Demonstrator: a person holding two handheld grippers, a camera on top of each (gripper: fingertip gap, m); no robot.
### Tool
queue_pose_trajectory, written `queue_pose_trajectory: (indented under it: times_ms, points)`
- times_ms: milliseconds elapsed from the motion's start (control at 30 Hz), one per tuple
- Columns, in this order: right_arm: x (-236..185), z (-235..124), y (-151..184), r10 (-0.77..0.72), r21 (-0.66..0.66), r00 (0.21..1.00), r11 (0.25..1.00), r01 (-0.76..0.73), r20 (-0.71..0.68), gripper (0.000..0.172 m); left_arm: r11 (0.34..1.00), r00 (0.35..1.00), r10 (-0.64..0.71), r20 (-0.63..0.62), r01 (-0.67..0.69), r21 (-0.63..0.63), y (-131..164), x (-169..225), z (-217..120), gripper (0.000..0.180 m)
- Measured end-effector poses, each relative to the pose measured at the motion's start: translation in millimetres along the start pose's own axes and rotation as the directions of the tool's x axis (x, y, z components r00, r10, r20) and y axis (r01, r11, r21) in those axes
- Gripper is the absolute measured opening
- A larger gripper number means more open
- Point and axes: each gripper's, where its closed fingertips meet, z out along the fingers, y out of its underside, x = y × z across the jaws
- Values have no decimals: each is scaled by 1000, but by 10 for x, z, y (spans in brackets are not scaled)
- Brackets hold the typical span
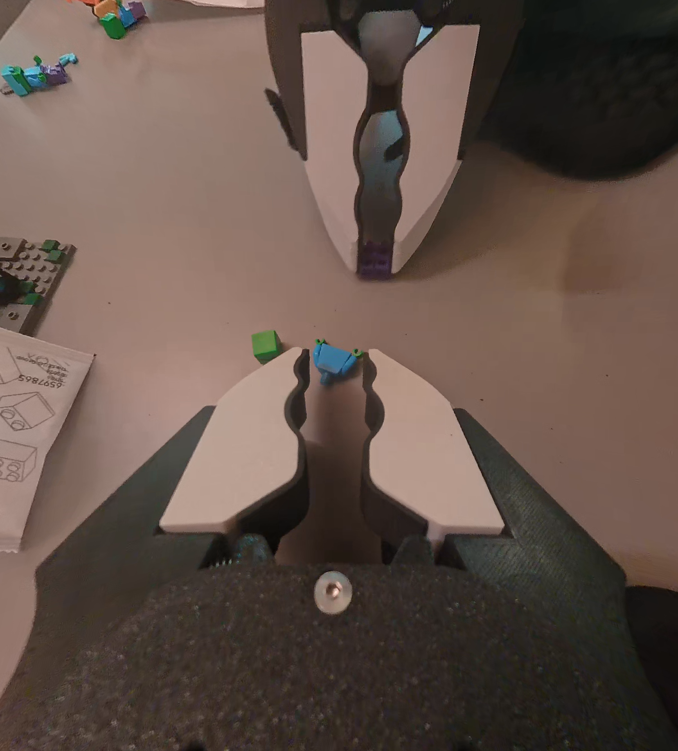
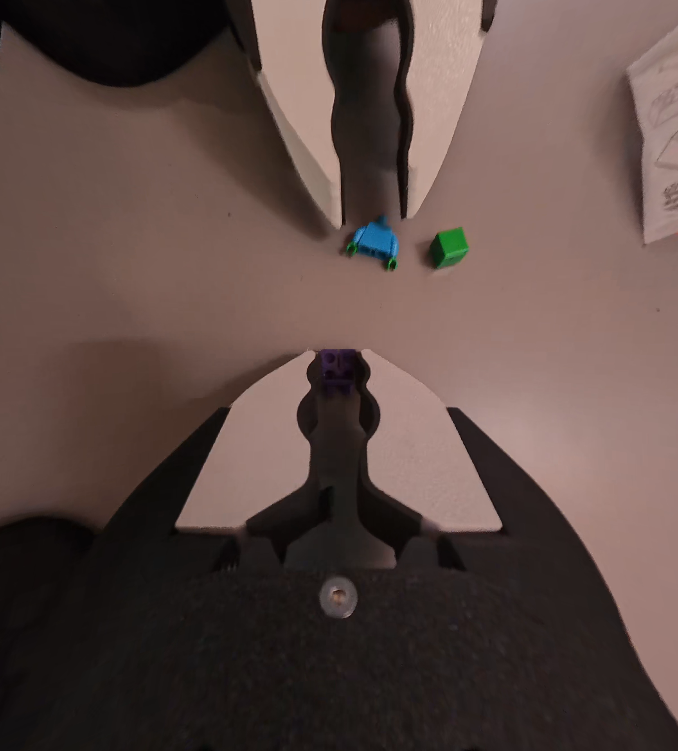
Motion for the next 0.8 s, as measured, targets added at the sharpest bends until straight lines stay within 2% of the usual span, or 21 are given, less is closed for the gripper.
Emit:
queue_pose_trajectory:
  times_ms: [133, 200, 267, 433, 633, 800]
  points:
    - [88, 96, -250, -4, 116, 999, 993, 8, -39, 16, 1000, 1000, 2, -7, -2, -3, 5, 13, -3, 26]
    - [109, 79, -280, 16, 143, 999, 990, -11, -33, 37, 1000, 1000, 2, -9, -2, -6, 12, 22, -7, 27]
    - [137, 21, -319, 60, 196, 998, 979, -55, -20, 44, 1000, 1000, 6, -8, -6, -7, 17, 29, -12, 28]
    - [283, -189, -298, 111, 271, 992, 958, -91, -58, 38, 1000, 1000, 19, -10, -19, -23, 34, 45, 1, 29]
    - [401, -154, -64, 138, 187, 986, 975, -117, -99, 34, 997, 999, 45, -13, -45, -63, 78, 76, 50, 30]
    - [362, -47, -8, 107, 127, 989, 987, -94, -98, 32, 995, 998, 66, -2, -66, -70, 57, 94, 91, 29]
